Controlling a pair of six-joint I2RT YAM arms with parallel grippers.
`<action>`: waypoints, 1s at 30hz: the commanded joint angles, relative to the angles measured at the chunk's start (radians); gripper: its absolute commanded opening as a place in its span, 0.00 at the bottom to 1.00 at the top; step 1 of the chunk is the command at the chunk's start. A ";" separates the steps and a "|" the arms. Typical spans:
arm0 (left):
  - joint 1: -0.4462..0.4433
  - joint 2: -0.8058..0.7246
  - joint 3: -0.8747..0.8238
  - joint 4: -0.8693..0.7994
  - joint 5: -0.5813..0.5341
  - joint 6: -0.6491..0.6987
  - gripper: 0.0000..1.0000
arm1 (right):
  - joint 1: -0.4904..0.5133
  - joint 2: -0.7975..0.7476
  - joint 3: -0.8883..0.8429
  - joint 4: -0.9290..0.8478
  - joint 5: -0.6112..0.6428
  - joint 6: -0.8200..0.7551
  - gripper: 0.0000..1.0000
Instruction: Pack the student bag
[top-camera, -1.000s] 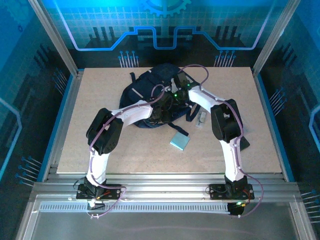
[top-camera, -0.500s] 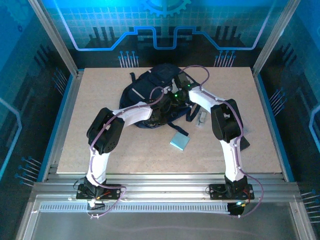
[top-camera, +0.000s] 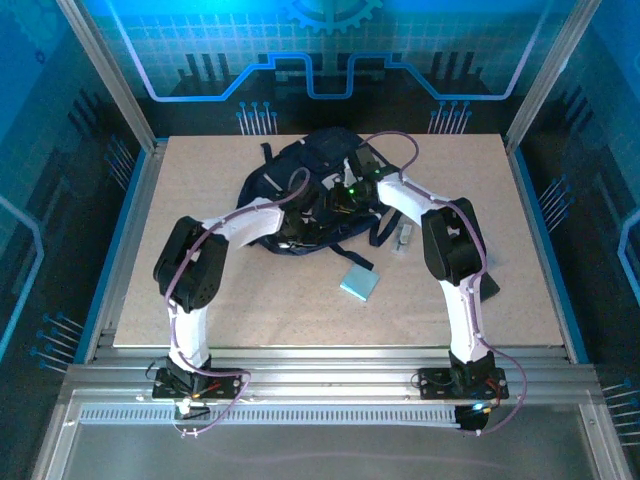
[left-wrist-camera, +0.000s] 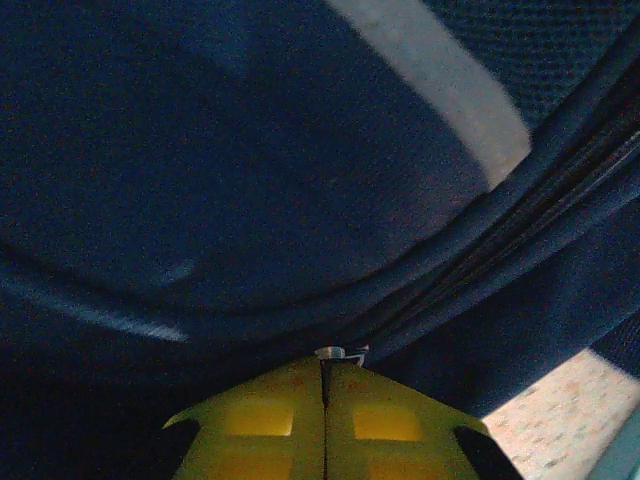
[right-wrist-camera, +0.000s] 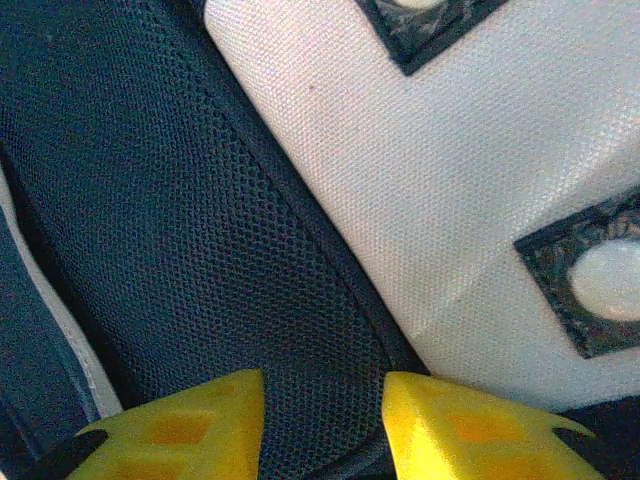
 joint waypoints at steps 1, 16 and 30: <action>0.034 -0.048 0.016 -0.242 -0.058 0.147 0.00 | -0.027 0.035 -0.013 -0.051 0.125 0.016 0.39; 0.122 -0.103 0.087 -0.287 0.046 0.172 0.00 | -0.013 -0.017 0.003 -0.086 0.113 -0.012 0.41; 0.026 -0.147 0.164 -0.165 0.406 0.035 0.00 | -0.017 -0.354 -0.391 0.094 -0.191 0.200 0.64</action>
